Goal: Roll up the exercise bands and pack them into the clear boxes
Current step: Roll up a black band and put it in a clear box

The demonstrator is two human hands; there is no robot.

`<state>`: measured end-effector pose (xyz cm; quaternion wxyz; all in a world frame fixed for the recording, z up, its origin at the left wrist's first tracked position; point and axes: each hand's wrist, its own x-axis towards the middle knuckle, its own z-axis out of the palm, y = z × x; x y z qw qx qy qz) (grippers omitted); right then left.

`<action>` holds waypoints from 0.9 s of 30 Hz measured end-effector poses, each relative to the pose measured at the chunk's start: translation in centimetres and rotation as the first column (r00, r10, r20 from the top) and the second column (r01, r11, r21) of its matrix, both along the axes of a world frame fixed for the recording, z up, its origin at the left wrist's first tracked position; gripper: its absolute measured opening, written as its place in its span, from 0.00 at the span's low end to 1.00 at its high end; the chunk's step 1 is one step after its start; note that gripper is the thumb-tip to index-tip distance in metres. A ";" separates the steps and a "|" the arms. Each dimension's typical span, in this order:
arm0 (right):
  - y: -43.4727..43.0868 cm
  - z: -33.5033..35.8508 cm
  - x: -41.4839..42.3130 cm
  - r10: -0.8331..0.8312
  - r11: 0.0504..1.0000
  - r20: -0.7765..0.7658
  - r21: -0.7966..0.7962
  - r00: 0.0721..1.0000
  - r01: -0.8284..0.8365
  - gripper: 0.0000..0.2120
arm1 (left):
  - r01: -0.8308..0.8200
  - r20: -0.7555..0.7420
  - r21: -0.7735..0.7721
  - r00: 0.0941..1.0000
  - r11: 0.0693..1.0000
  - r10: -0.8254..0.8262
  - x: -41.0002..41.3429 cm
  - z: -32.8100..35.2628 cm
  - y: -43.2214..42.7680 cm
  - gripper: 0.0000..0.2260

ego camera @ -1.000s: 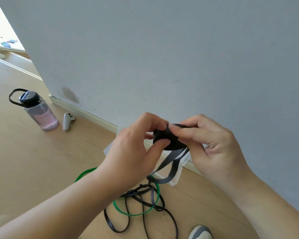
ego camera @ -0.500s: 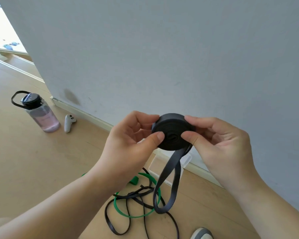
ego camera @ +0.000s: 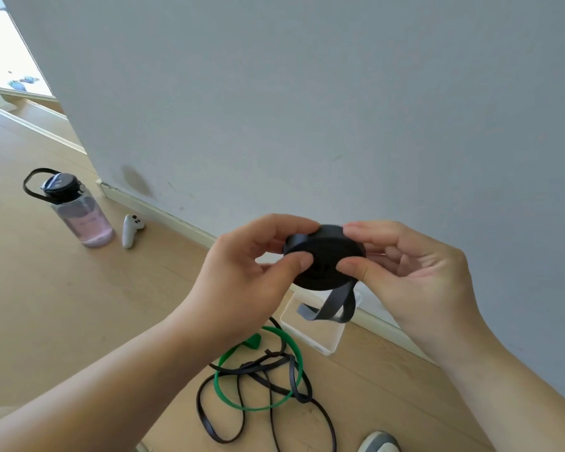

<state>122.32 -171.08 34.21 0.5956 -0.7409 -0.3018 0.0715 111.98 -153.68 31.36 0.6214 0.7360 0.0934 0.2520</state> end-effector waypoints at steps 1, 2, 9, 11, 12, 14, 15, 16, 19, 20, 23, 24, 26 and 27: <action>0.0 0.1 -0.1 -0.002 1.000 -0.017 0.013 1.000 0.002 0.19 | 0.000 0.031 -0.037 1.000 0.999 0.001 0.0 0.0 0.0 0.17; -0.1 0.1 -0.1 -0.008 1.000 -0.026 0.029 1.000 0.009 0.19 | 0.002 0.052 -0.074 0.999 0.997 0.002 0.0 0.0 0.0 0.16; 0.2 -0.6 -0.1 0.026 0.995 0.241 -0.099 0.970 -0.002 0.17 | -0.084 0.062 0.380 0.996 0.921 0.065 0.3 -0.6 -0.6 0.11; 0.2 -0.5 -0.2 0.058 0.993 0.239 -0.113 0.969 -0.032 0.17 | -0.054 0.093 0.483 0.996 0.874 0.009 0.2 -0.6 -0.5 0.14; 0.3 -0.4 -0.3 0.068 0.992 0.247 -0.117 0.967 -0.040 0.17 | -0.029 0.091 0.492 0.996 0.870 -0.019 0.2 -0.6 -0.3 0.14; 0.4 -0.3 -0.5 0.067 0.991 0.269 -0.130 0.961 -0.032 0.16 | -0.001 0.068 0.451 0.997 0.893 -0.033 0.1 -0.2 -0.3 0.14; 0.3 -0.2 -0.5 0.041 0.993 0.247 -0.116 0.968 -0.013 0.16 | 0.010 0.052 0.379 0.998 0.925 -0.032 0.1 -0.1 -0.3 0.15; 0.4 -0.2 -0.5 0.003 0.997 0.195 -0.080 0.981 0.013 0.15 | 0.013 0.038 0.280 0.999 0.960 -0.025 0.1 0.1 -0.3 0.15; 0.3 -0.1 -0.5 -0.044 0.999 0.029 0.015 0.999 0.043 0.14 | -0.023 0.035 0.022 0.999 0.999 0.022 0.1 0.3 -0.2 0.17; 0.3 0.0 -0.6 -0.038 0.999 0.029 0.010 0.999 0.038 0.16 | -0.033 0.044 -0.027 0.998 0.999 0.034 0.1 0.2 -0.1 0.16; 0.2 0.0 -0.6 -0.036 0.999 0.062 -0.002 0.997 0.036 0.20 | -0.014 0.052 -0.111 0.998 0.994 0.019 0.1 0.0 -0.1 0.15; 0.2 0.0 -0.6 -0.034 0.999 0.073 -0.003 0.997 0.035 0.21 | 0.000 0.046 -0.129 0.999 0.992 0.006 0.1 -0.1 -0.2 0.14; 0.1 -0.2 -0.4 -0.029 0.999 0.122 -0.020 0.992 0.031 0.22 | 0.025 0.006 -0.102 1.000 0.995 -0.024 0.2 -0.2 -0.4 0.14; 0.0 -0.2 -0.3 -0.016 0.999 0.159 -0.040 0.987 0.023 0.23 | 0.021 -0.013 -0.023 1.000 1.000 -0.021 0.2 -0.3 -0.5 0.13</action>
